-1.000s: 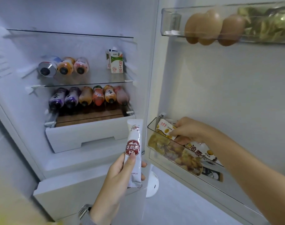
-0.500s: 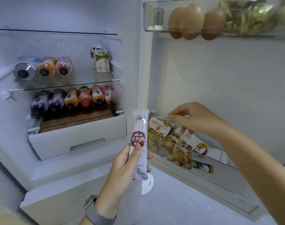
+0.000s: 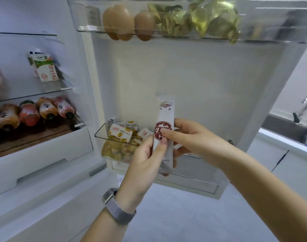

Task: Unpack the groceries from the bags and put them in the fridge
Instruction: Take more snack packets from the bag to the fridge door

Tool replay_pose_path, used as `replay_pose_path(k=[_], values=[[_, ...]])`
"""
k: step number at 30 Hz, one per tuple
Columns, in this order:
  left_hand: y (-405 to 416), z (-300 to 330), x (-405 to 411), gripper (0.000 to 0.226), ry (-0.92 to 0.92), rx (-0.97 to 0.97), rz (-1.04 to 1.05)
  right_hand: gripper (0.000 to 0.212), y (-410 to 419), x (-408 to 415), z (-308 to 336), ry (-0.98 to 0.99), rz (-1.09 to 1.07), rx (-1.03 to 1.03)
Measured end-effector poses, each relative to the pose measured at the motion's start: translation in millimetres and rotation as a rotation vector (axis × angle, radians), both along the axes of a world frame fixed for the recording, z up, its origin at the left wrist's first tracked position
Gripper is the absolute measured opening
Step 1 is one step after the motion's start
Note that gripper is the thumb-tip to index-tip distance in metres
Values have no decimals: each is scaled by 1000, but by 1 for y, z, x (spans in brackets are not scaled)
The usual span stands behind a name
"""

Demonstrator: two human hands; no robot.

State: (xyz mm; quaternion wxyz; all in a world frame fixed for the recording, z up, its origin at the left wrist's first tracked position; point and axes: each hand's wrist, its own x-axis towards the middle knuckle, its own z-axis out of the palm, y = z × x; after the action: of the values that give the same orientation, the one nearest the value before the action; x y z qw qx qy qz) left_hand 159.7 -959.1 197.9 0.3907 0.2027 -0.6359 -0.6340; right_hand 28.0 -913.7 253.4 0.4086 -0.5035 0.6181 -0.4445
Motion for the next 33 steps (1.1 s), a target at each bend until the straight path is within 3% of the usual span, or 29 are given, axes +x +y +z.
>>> replay_pose_path(k=[6,9,11,13,15,17,23,25,29,33], values=[[2,-12,-3,28,-114,-114,-2,12,14,-29,-3,-236,-110,-74],[-3,-32,13,21,-307,-166,21,8,9,-49,5,-249,-246,-158],[-7,-48,25,14,-551,-247,-18,9,2,-65,9,-26,-322,-166],[-10,-61,32,13,-793,-339,-57,19,-7,-81,11,500,-363,-74],[-13,-71,33,15,-874,-349,-46,28,-19,-84,5,954,-256,114],[-15,-76,31,17,-909,-357,2,27,-28,-77,-7,1119,-144,267],[-19,-84,30,18,-917,-328,0,19,-47,-74,-38,1062,-21,460],[-22,-85,32,23,-913,-317,10,28,-50,-73,-40,1073,-26,482],[-26,-89,36,28,-907,-304,14,18,-53,-72,-41,1068,-44,492],[-29,-93,36,27,-899,-307,-4,26,-56,-71,-48,1103,-114,512]])
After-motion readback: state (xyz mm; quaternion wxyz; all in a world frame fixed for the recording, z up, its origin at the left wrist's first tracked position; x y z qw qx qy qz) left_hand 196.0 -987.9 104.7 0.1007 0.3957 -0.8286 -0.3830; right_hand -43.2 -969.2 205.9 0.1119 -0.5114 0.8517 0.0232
